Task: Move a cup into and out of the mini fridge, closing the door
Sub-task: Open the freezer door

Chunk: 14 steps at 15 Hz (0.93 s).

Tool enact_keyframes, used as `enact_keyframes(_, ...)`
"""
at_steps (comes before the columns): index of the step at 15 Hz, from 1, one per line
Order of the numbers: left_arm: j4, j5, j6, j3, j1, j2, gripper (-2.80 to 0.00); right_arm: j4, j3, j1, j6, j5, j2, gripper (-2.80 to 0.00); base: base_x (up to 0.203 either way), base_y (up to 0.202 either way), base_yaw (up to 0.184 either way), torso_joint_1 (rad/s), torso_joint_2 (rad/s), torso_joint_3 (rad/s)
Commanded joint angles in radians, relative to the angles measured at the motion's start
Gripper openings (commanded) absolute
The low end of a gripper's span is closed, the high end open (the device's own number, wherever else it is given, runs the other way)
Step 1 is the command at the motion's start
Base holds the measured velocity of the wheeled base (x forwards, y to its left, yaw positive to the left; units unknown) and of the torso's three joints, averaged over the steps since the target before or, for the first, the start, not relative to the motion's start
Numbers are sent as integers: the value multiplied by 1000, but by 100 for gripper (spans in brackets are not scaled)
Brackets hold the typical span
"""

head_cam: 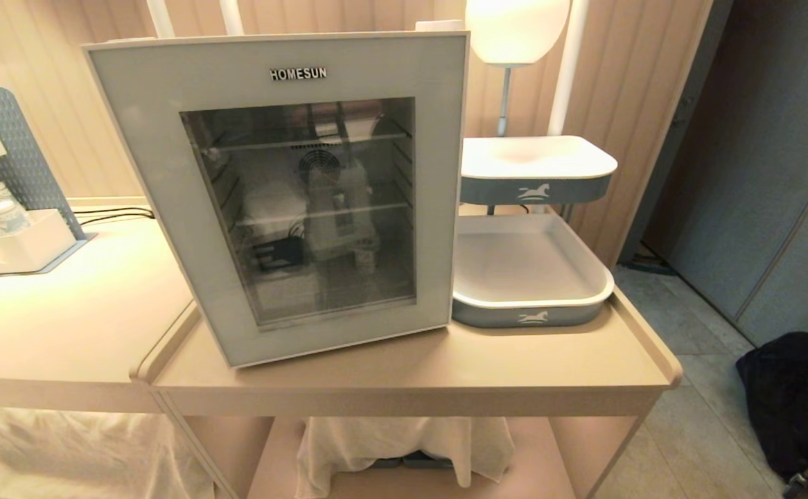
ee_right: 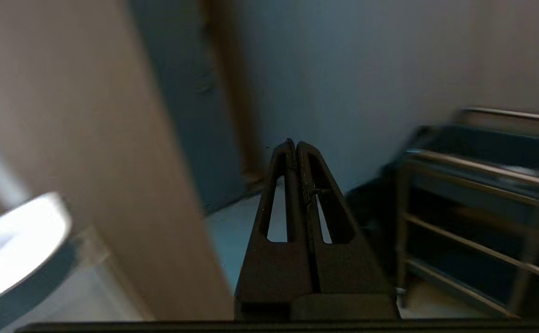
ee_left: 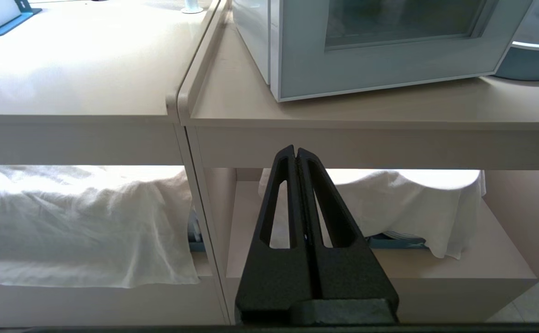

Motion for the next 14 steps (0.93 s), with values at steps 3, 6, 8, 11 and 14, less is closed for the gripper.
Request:
enact_keyframes(3, 0, 0, -1, -1, 0, 2, -280, -52, 369, -154, 9, -7, -479, -280, 0, 0, 0, 0, 0, 0)
enact_keyframes(6, 0, 0, 1, 0, 0, 2, -280, -49, 630, -156, 15, 168, -732, -280, 0, 0, 0, 0, 0, 0)
enact_keyframes(8, 0, 0, 1, 0, 1, 2, -280, -4, 728, -155, 27, 510, -828, -280, 0, 0, 0, 0, 0, 0)
enact_keyframes(11, 0, 0, 1, -1, 1, 2, -280, 213, 852, -155, 28, 856, -993, -280, 0, 0, 0, 0, 0, 0)
enact_keyframes(14, 0, 0, 1, -1, 0, 2, -280, 460, 909, -155, 50, 943, -990, -280, 0, 0, 0, 0, 0, 0)
